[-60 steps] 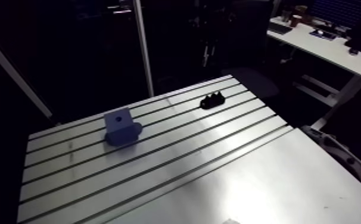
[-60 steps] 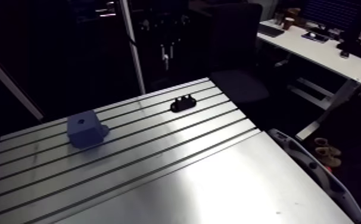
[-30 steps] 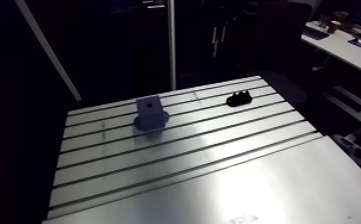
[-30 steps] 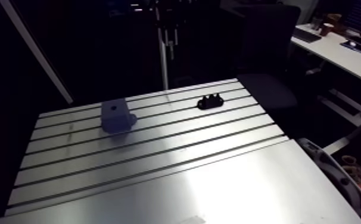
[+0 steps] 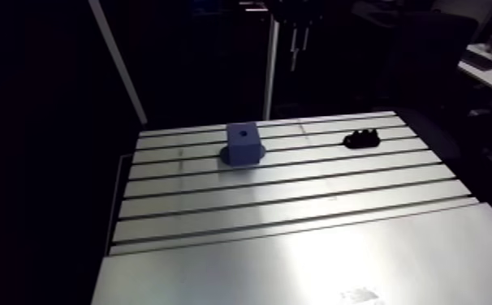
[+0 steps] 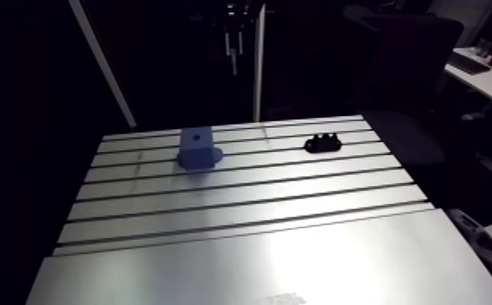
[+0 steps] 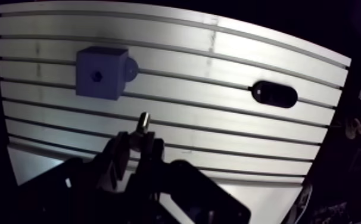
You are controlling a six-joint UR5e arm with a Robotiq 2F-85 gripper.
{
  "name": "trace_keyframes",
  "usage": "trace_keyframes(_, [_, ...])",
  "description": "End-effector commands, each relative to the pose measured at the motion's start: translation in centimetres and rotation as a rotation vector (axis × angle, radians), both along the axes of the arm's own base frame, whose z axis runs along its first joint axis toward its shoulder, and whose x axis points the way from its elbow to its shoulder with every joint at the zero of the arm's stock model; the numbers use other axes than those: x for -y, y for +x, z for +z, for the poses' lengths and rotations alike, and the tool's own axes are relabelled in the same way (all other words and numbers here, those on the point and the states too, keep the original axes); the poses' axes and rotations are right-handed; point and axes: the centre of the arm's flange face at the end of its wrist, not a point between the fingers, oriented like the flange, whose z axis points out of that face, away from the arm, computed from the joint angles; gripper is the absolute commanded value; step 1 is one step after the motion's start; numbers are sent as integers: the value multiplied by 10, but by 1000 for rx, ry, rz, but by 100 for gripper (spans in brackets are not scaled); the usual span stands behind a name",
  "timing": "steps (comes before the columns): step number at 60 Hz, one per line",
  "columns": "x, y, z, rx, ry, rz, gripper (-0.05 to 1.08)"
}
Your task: Pick up the M10 bolt and insert it into the hex recess until seated.
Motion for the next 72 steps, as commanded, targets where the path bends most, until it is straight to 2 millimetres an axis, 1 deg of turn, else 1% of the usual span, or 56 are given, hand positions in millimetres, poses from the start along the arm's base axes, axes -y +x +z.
trace_keyframes(1, [61,-11,6,-21,-10,318,99])
trace_keyframes(7, [70,-12,4,-18,-11,341,99])
trace_keyframes(8, [75,-12,3,-16,-10,349,99])
trace_keyframes(11, [77,-15,0,-15,-10,353,99])
trace_keyframes(36, [74,-18,-1,-13,-8,349,99])
trace_keyframes(49, [79,-17,-16,12,-13,353,99])
trace_keyframes(50, [81,-16,-20,20,-14,357,99])
trace_keyframes(51, [81,-16,-20,20,-14,357,99])
trace_keyframes(53, [87,-12,-30,35,-17,368,100])
trace_keyframes(56, [88,-11,-33,36,-18,371,101])
trace_keyframes(57, [91,-11,-35,33,-16,376,103])
trace_keyframes(64, [91,-10,-44,27,-16,376,105])
trace_keyframes(72, [91,-7,-61,55,-18,376,106])
